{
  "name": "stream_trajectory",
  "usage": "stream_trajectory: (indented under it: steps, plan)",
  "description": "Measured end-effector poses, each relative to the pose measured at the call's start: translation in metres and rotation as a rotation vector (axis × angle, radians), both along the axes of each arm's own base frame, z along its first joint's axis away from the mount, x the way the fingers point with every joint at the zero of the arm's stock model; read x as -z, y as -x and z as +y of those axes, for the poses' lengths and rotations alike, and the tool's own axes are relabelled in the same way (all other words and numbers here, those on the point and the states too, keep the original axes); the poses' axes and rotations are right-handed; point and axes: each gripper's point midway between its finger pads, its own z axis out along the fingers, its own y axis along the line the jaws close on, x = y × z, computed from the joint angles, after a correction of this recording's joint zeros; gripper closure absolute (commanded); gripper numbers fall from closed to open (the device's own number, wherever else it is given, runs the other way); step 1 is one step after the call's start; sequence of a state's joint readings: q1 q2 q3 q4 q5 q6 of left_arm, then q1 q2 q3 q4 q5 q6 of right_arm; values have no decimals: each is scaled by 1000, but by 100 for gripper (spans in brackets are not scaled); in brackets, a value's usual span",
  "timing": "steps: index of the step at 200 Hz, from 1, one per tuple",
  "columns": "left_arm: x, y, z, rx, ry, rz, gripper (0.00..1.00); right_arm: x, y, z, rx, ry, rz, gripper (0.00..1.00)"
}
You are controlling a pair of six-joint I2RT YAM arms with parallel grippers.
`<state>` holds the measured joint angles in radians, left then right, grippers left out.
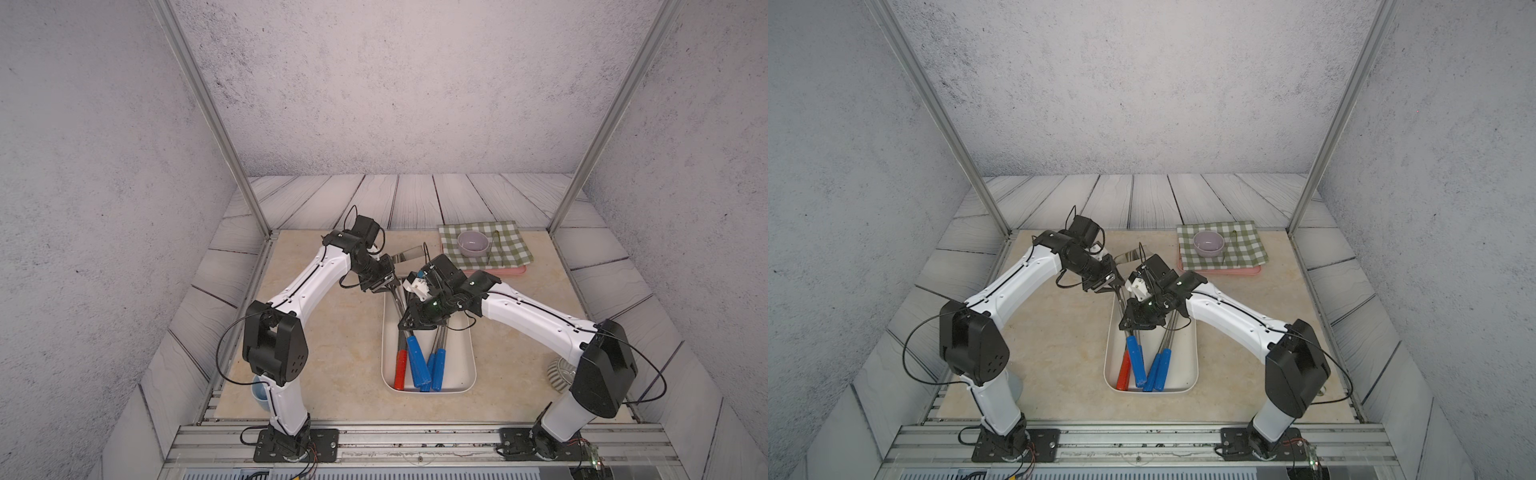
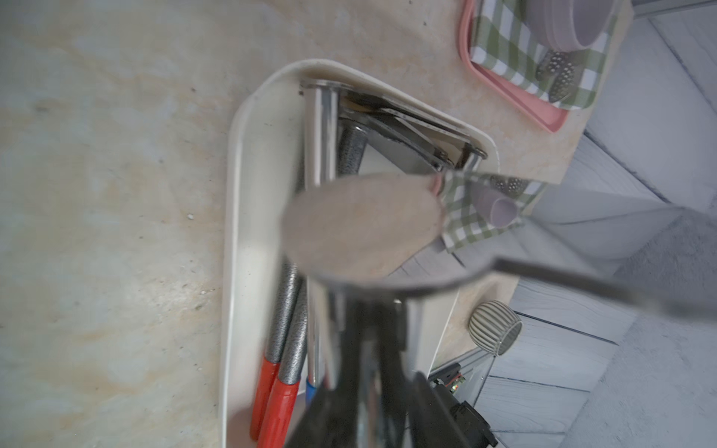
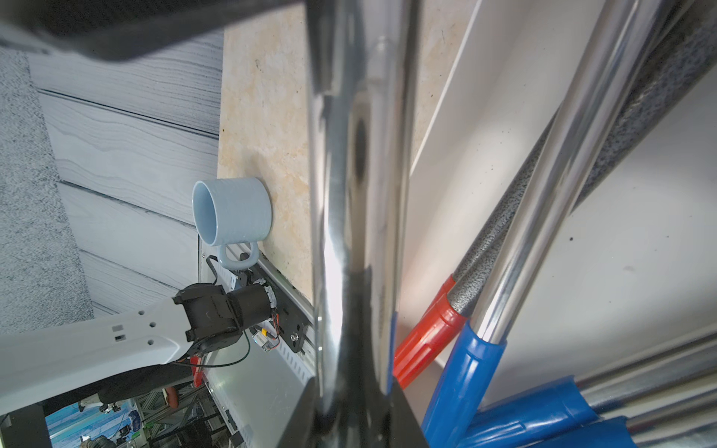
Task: Put the small hoe into the storage box
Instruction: Pick up the hoe from the center of the board.
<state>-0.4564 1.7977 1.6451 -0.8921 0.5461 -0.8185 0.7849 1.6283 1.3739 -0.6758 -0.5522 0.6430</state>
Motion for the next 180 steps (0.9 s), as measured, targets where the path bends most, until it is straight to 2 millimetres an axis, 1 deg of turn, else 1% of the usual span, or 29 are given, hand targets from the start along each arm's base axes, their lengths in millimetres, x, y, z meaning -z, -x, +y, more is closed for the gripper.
stream_trajectory:
  steps: [18,43,56,124,159,180]
  plan:
    - [1,6,-4,-5,56,-17,58,-1,0,1,-3,-9,1,100]
    - [3,8,-7,-27,114,-42,67,-4,0,4,-4,-27,2,100]
    - [3,9,-7,-38,138,-60,69,-6,-1,6,-1,-39,2,100]
    - [-11,5,-11,-58,273,-178,65,-18,-4,15,20,-108,13,100]
    - [-17,5,-9,-64,341,-220,64,-21,-3,20,22,-160,34,100]
    - [-20,2,-6,-73,372,-239,69,-22,-5,23,24,-194,45,100]
